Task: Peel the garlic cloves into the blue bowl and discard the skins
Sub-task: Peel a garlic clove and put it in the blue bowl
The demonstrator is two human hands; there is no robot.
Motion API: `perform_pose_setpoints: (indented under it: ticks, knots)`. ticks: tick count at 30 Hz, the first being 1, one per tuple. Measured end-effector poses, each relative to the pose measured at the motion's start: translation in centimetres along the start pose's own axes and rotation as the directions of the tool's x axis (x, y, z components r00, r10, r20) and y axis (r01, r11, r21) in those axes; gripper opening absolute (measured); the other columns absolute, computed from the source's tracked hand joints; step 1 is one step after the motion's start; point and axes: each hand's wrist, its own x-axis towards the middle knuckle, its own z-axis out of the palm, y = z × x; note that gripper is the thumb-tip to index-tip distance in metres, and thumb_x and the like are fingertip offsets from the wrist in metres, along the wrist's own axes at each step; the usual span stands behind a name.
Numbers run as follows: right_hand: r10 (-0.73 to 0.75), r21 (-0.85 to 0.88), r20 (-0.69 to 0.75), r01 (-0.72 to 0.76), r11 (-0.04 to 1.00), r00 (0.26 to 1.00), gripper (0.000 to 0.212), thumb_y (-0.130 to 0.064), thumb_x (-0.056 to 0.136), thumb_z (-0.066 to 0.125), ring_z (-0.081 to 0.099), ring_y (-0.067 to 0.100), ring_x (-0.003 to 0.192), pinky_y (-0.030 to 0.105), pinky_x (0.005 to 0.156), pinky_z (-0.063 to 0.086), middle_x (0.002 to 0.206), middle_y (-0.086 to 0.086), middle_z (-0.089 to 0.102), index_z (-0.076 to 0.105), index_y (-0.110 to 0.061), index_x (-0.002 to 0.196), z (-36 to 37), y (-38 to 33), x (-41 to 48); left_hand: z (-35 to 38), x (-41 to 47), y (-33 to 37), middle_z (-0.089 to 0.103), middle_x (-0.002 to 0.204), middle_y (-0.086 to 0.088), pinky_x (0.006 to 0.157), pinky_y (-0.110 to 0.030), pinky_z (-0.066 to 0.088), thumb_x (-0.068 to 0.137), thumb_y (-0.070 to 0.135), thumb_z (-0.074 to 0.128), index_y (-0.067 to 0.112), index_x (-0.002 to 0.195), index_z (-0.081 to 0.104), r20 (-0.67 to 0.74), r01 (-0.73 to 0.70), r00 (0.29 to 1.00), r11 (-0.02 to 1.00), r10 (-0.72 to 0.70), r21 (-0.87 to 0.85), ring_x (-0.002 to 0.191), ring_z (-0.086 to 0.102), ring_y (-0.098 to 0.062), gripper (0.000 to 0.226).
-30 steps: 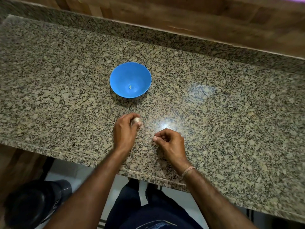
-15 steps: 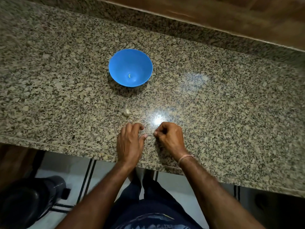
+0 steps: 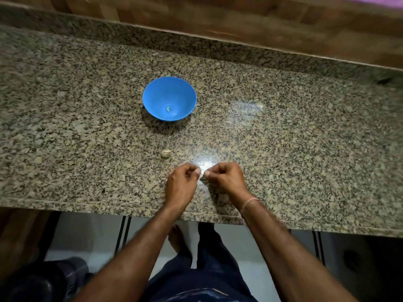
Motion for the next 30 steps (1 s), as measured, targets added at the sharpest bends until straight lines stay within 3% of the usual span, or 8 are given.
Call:
perform_pose_setpoints:
  ticks: [3, 7, 13, 16, 21, 23, 27, 30]
  knots:
    - [0.098, 0.371, 0.153, -0.149, 0.916, 0.983, 0.014, -0.004, 0.092, 0.075, 0.072, 0.022, 0.076, 0.039, 0.078, 0.065, 0.093, 0.018, 0.078, 0.075, 0.004, 0.103, 0.6, -0.2, -1.5, 0.3, 0.0, 0.3, 0.075, 0.088, 0.006, 0.076, -0.036, 0.062, 0.097, 0.030, 0.072, 0.024, 0.093, 0.073, 0.001, 0.072, 0.997, 0.971, -0.074, -0.226, 0.086, 0.072, -0.013, 0.008]
    - [0.138, 0.515, 0.164, -0.204, 0.833, 0.977, 0.014, -0.002, 0.093, 0.073, 0.072, 0.018, 0.076, 0.025, 0.070, 0.061, 0.093, 0.016, 0.076, 0.072, 0.004, 0.106, 1.1, -0.1, -1.7, 0.0, -0.5, -0.2, 0.077, 0.087, 0.000, 0.083, -0.041, 0.062, 0.099, 0.030, 0.070, 0.016, 0.091, 0.074, 0.039, 0.122, 0.993, 0.929, -0.115, -0.350, 0.087, 0.074, -0.019, 0.017]
    - [0.001, 0.228, 0.120, -0.029, 0.973, 0.993, 0.027, -0.028, 0.105, 0.061, 0.055, 0.013, 0.065, 0.023, 0.057, 0.052, 0.075, 0.003, 0.059, 0.064, -0.008, 0.087, 1.2, 0.0, -2.1, 0.3, -0.6, 0.9, 0.075, 0.083, 0.003, 0.075, -0.033, 0.059, 0.098, 0.032, 0.070, 0.020, 0.087, 0.071, -0.029, 0.044, 0.998, 0.978, -0.051, -0.205, 0.082, 0.073, -0.014, 0.017]
    - [-0.113, 0.084, 0.053, 0.108, 0.991, 0.992, 0.029, -0.030, 0.104, 0.061, 0.050, 0.008, 0.067, 0.022, 0.062, 0.047, 0.076, -0.001, 0.055, 0.059, -0.013, 0.081, 1.0, 0.2, -1.7, 0.6, 0.0, 1.1, 0.077, 0.087, -0.005, 0.079, -0.036, 0.061, 0.097, 0.025, 0.072, 0.014, 0.086, 0.074, 0.051, 0.178, 0.984, 0.917, -0.171, -0.357, 0.086, 0.073, -0.020, 0.015]
    - [-0.278, -0.156, -0.002, 0.275, 0.949, 0.960, 0.024, -0.026, 0.101, 0.066, 0.045, -0.001, 0.060, 0.014, 0.058, 0.038, 0.068, -0.008, 0.055, 0.063, -0.013, 0.081, 0.7, 0.7, -0.9, 0.5, 0.6, 1.2, 0.061, 0.072, -0.006, 0.043, -0.023, 0.035, 0.099, 0.024, 0.070, 0.013, 0.082, 0.072, 0.250, 0.457, 0.889, 0.769, -0.383, -0.447, 0.052, 0.046, -0.010, 0.020]
    - [-0.274, -0.149, -0.010, 0.269, 0.951, 0.962, 0.027, -0.026, 0.103, 0.064, 0.044, 0.000, 0.059, 0.014, 0.058, 0.039, 0.068, -0.007, 0.054, 0.062, -0.012, 0.080, 0.8, 0.7, -1.0, 0.7, 0.2, 1.6, 0.067, 0.074, -0.004, 0.047, -0.024, 0.041, 0.099, 0.025, 0.070, 0.012, 0.086, 0.072, 0.181, 0.373, 0.928, 0.804, -0.326, -0.464, 0.054, 0.053, -0.011, 0.019]
    - [-0.155, 0.058, 0.008, 0.154, 0.986, 0.988, 0.033, -0.031, 0.105, 0.060, 0.045, 0.003, 0.063, 0.019, 0.061, 0.043, 0.070, -0.005, 0.052, 0.058, -0.012, 0.078, 1.3, 0.4, -1.3, 0.8, -0.2, 2.2, 0.073, 0.080, -0.001, 0.062, -0.021, 0.052, 0.100, 0.027, 0.069, 0.011, 0.089, 0.072, -0.076, 0.096, 0.990, 0.971, -0.116, -0.221, 0.071, 0.068, -0.011, 0.020]
    - [-0.377, -0.208, -0.031, 0.363, 0.908, 0.926, 0.027, -0.024, 0.103, 0.064, 0.042, 0.001, 0.058, 0.013, 0.055, 0.035, 0.066, -0.013, 0.048, 0.056, -0.019, 0.077, 0.9, 0.7, -0.9, 0.7, 0.0, 1.9, 0.062, 0.070, 0.001, 0.048, -0.021, 0.038, 0.101, 0.025, 0.067, 0.010, 0.089, 0.072, 0.176, 0.389, 0.921, 0.801, -0.347, -0.456, 0.054, 0.050, -0.008, 0.020]
